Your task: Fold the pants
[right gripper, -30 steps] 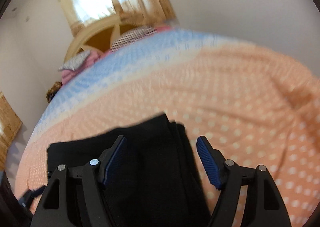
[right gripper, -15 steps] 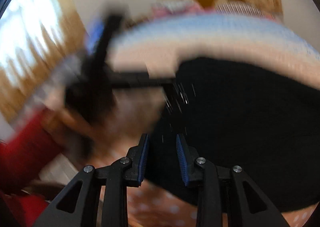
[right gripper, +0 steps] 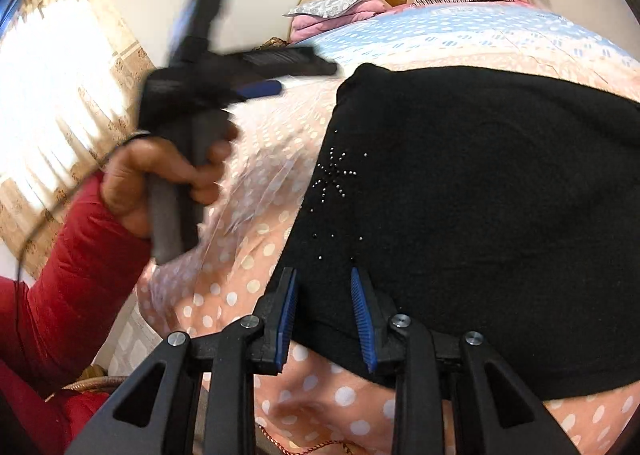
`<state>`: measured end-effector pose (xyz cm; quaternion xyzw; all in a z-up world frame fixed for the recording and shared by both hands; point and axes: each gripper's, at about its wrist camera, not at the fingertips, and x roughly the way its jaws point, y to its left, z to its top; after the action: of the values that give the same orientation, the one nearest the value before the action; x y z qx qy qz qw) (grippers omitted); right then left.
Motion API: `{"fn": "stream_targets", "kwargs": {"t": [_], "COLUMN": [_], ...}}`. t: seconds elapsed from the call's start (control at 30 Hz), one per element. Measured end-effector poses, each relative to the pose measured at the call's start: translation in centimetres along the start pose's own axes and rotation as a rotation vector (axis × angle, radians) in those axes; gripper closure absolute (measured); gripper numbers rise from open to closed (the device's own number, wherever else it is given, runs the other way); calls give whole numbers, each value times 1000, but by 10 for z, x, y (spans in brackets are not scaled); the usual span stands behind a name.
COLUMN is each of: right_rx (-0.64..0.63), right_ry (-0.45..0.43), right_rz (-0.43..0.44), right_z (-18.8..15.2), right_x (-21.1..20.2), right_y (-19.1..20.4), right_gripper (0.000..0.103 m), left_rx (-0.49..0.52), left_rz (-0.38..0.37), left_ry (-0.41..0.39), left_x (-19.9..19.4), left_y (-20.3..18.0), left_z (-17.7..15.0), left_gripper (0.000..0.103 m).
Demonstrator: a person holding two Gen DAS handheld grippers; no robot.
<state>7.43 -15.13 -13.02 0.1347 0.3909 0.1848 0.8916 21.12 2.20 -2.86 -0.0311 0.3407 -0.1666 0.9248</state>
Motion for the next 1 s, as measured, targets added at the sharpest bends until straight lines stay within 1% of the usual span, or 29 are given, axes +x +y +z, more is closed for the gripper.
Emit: {"fn": "stream_targets", "kwargs": {"t": [0.03,0.07,0.1,0.13,0.17,0.2,0.23,0.3,0.33,0.37,0.4,0.47,0.5,0.53,0.57,0.63,0.7,0.77,0.83,0.87,0.9,0.97,1.0], "right_rx": [3,3,3,5,8,9,8,6,6,6,5,8,7,2,-3,-9,-2,43,92,115,141,186,209], "right_ry": [-1,-1,0,0,0,0,0,-2,-2,-1,1,-8,-14,-19,-27,-42,-50,-56,-83,-112,-150,-208,-241], "right_rz": [2,4,6,9,13,15,15,5,-1,-10,-22,-35,-38,-41,-41,-43,-42,-21,2,-4,-31,-104,-132], "right_z": [3,4,4,3,3,2,0,-1,0,0,3,3,1,0,-1,-6,-5,-4,-2,-1,0,3,5], "right_x": [2,3,4,4,4,5,3,2,1,1,7,7,7,7,6,5,2,-5,-18,-29,-42,-66,-77], "right_y": [-3,-4,-5,-6,-7,-7,-7,-7,-8,-7,-1,2,3,3,4,6,7,8,3,0,-6,-20,-28], "right_gripper": [73,73,73,73,73,73,73,73,73,73,73,73,72,72,72,72,72,72,72,70,66,40,37], "left_rx": [4,26,57,112,149,190,212,248,244,207,180,129,125,132,146,165,155,154,147,144,141,134,134], "left_rz": [-37,-99,-144,-188,-204,-203,-187,-106,-84,-85,-74,-25,5,61,92,107,111,117,121,112,103,89,82], "left_ry": [-2,4,11,28,46,75,99,185,211,217,216,201,177,141,116,88,73,68,70,72,73,85,89], "left_x": [-8,-18,-23,-26,-23,-14,-5,30,46,61,64,65,61,54,48,37,26,18,16,13,11,9,7], "left_y": [-1,-7,-15,-29,-38,-49,-55,-62,-60,-53,-48,-40,-40,-43,-46,-48,-52,-57,-59,-60,-61,-67,-70], "left_z": [0,-3,-6,-14,-19,-27,-30,-41,-44,-43,-38,-23,-19,-15,-13,-9,-5,-7,-8,-9,-11,-16,-20], "left_gripper": [18,18,18,18,18,18,19,22,16,12,5,5,7,7,7,7,7,7,7,7,7,7,7]}}
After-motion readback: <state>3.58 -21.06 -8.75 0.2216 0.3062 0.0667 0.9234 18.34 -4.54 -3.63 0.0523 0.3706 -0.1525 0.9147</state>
